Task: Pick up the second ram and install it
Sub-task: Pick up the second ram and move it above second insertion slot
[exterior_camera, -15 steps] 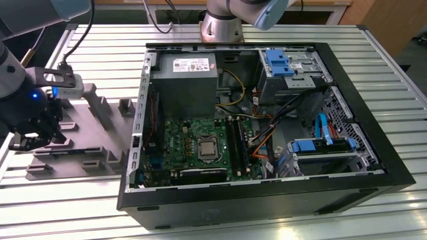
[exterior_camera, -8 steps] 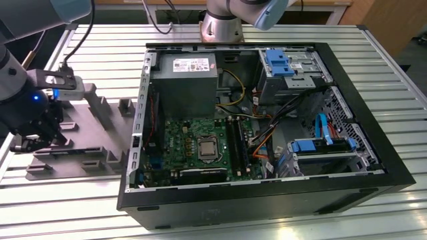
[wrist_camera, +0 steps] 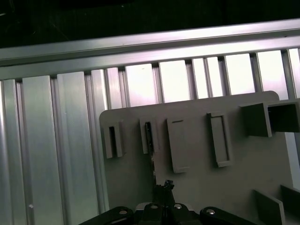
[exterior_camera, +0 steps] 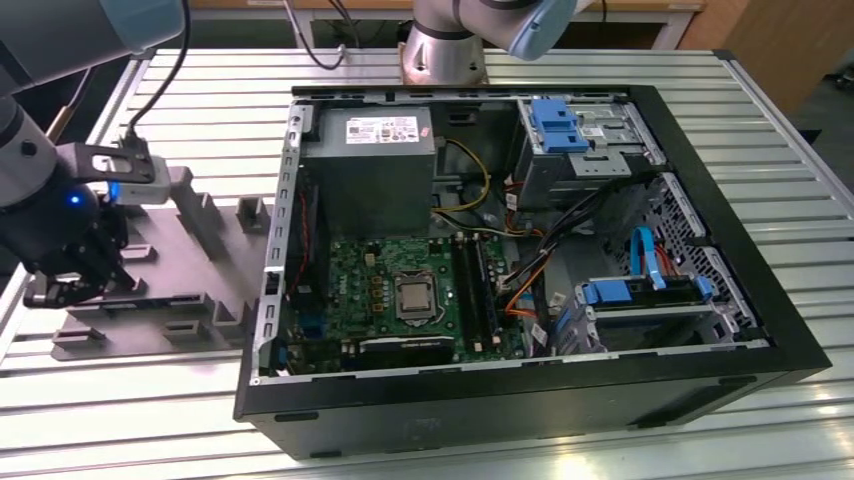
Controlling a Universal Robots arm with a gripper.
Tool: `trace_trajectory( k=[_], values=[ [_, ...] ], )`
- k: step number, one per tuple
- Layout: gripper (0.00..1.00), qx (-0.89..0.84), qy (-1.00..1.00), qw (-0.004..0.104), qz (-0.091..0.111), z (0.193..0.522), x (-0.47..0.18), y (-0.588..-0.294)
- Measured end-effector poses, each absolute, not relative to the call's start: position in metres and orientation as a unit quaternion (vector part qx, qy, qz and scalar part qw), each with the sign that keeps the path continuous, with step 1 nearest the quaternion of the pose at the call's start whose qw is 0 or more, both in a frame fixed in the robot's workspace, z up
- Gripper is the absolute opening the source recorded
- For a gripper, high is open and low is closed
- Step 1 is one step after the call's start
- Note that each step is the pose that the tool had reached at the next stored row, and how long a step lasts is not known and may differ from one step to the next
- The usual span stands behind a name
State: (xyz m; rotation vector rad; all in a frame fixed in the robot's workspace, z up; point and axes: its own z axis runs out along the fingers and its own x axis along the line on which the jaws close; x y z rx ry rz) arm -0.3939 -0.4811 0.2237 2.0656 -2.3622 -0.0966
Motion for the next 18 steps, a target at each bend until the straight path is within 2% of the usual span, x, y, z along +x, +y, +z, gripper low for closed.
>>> trace_trajectory(
  k=[7,18],
  values=[
    [0.11,0.663,-0.748,0.002,-0.03,0.2207,-0.3939,-0.4814],
    [0.11,0.677,-0.736,0.009,-0.022,0.2174,-0.3942,-0.4813]
  ],
)
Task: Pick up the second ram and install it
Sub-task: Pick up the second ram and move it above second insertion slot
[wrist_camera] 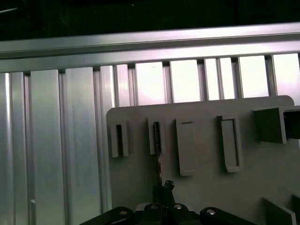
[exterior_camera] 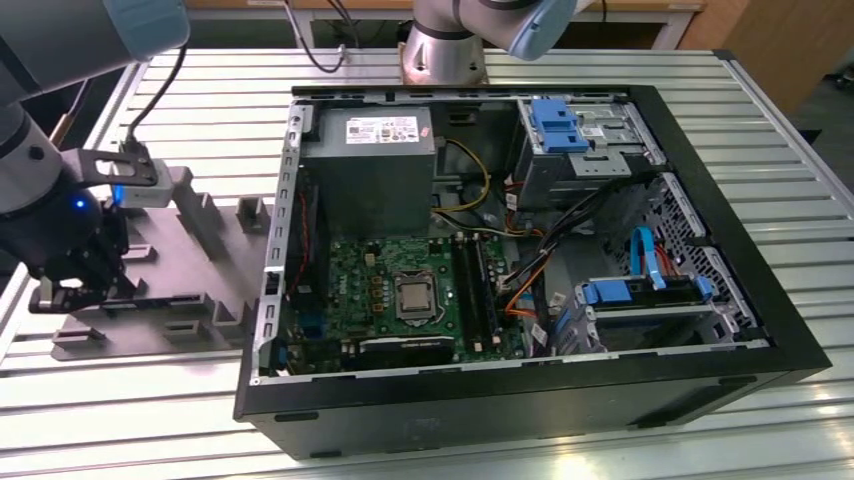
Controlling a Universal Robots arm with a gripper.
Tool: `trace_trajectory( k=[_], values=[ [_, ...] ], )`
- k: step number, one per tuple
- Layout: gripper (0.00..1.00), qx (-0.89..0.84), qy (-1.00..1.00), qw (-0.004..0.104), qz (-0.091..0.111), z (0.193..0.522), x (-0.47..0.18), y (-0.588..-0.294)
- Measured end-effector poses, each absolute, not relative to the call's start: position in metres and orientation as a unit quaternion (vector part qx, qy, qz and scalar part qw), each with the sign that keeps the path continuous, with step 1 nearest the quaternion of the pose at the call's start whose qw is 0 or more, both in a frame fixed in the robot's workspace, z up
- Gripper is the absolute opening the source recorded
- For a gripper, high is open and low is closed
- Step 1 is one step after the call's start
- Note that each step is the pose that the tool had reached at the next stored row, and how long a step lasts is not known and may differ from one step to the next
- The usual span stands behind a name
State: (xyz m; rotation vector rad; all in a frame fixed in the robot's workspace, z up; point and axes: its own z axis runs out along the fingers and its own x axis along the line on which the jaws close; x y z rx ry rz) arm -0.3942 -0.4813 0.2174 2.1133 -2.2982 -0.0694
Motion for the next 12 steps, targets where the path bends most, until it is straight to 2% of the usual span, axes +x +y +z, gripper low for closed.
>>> trace_trajectory(
  k=[12],
  values=[
    [0.11,0.681,-0.732,0.011,-0.021,0.2132,-0.4005,-0.4814]
  ],
)
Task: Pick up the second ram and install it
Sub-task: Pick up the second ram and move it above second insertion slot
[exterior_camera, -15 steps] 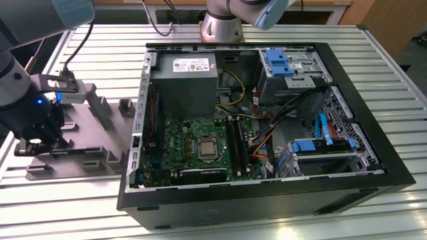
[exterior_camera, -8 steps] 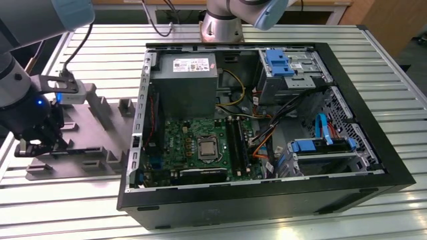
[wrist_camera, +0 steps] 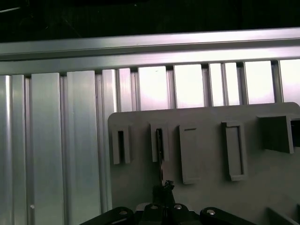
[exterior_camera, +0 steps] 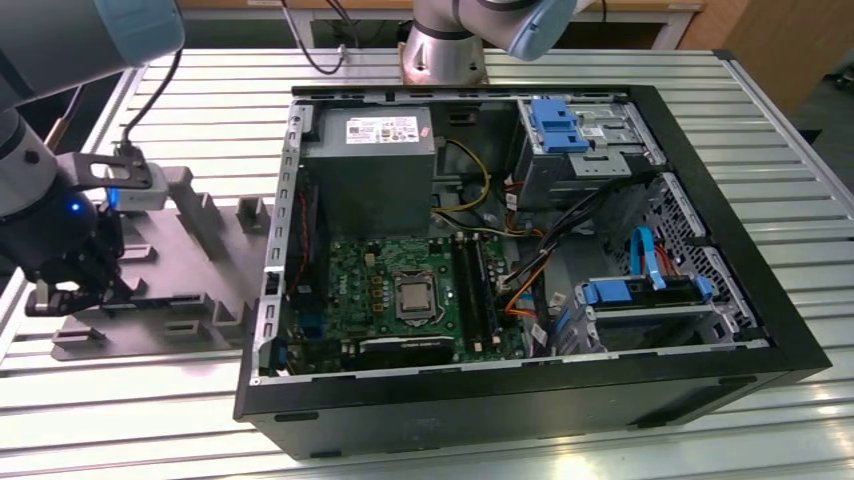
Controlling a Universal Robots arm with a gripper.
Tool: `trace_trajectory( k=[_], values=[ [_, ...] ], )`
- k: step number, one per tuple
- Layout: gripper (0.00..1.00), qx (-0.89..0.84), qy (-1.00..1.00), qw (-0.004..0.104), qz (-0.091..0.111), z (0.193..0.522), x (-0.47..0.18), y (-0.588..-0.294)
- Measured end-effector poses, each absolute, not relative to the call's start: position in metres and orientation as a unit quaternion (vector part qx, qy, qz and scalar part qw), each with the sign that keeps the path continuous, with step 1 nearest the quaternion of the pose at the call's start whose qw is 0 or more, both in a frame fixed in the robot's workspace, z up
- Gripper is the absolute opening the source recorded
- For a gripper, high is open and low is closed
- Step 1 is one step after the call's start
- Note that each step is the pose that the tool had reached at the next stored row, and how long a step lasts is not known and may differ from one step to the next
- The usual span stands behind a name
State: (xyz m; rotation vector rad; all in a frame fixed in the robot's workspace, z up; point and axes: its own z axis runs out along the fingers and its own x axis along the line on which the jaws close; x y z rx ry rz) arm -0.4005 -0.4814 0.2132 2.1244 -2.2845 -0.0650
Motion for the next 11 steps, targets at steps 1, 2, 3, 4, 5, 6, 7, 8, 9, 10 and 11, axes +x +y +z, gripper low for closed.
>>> trace_trajectory(
  k=[1,2,3,4,5,6,7,8,9,10,11],
  values=[
    [0.11,0.681,-0.732,0.011,-0.021,0.2128,-0.401,-0.4813],
    [0.11,0.681,-0.732,0.011,-0.021,0.2126,-0.4014,-0.4813],
    [0.11,0.682,-0.731,0.011,-0.021,0.2124,-0.4016,-0.4813],
    [0.11,0.682,-0.731,0.011,-0.021,0.2124,-0.4017,-0.4813],
    [0.11,0.682,-0.731,0.011,-0.021,0.2124,-0.4017,-0.4813],
    [0.11,0.682,-0.731,0.011,-0.021,0.2125,-0.4018,-0.4813],
    [0.11,0.682,-0.731,0.011,-0.021,0.2124,-0.4018,-0.4813],
    [0.11,0.682,-0.731,0.011,-0.021,0.2124,-0.4018,-0.4813],
    [0.11,0.682,-0.731,0.011,-0.021,0.2124,-0.4018,-0.4813],
    [0.11,0.682,-0.731,0.011,-0.021,0.2124,-0.4018,-0.4813],
    [0.11,0.682,-0.731,0.011,-0.021,0.2124,-0.4018,-0.4813]
  ],
)
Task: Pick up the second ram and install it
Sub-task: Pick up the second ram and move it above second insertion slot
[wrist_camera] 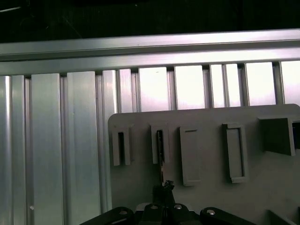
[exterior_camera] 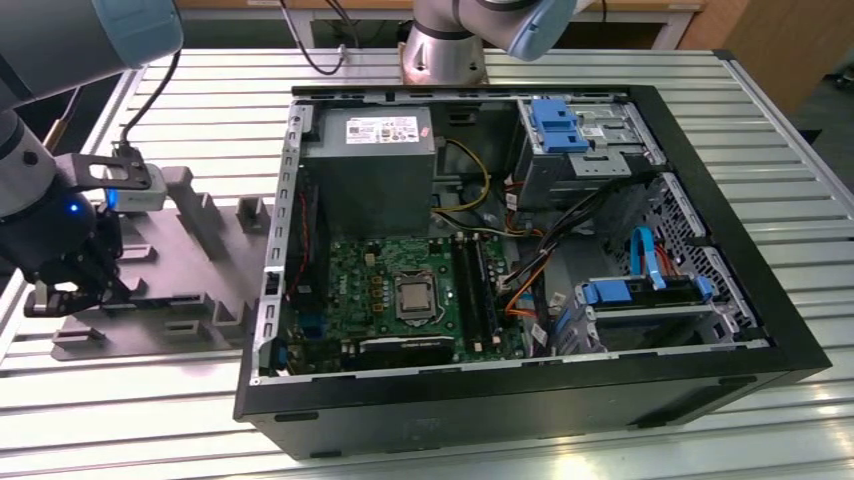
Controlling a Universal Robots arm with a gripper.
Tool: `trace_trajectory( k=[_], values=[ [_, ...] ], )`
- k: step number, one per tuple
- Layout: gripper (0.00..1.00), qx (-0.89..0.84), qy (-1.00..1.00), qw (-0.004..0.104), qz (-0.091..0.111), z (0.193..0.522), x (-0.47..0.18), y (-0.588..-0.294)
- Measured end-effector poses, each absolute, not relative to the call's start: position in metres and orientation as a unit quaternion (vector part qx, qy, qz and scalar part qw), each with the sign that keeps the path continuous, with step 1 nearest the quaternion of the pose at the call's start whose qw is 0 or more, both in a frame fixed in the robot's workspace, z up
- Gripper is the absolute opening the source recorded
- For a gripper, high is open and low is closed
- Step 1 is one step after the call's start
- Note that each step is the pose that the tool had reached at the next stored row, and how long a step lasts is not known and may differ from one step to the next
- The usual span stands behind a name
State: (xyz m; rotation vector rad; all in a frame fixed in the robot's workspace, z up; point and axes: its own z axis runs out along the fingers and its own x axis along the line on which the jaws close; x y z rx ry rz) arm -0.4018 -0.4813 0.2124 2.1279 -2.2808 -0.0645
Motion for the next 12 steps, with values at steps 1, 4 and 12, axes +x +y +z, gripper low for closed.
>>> trace_trajectory(
  k=[1,4,12],
  values=[
    [0.11,0.682,-0.731,0.011,-0.021,0.2124,-0.4018,-0.4813],
    [0.23,0.682,-0.731,0.011,-0.021,0.2124,-0.4018,-0.4813],
    [0.3,0.693,-0.72,0.011,-0.021,0.2114,-0.4017,-0.4814]
  ],
)
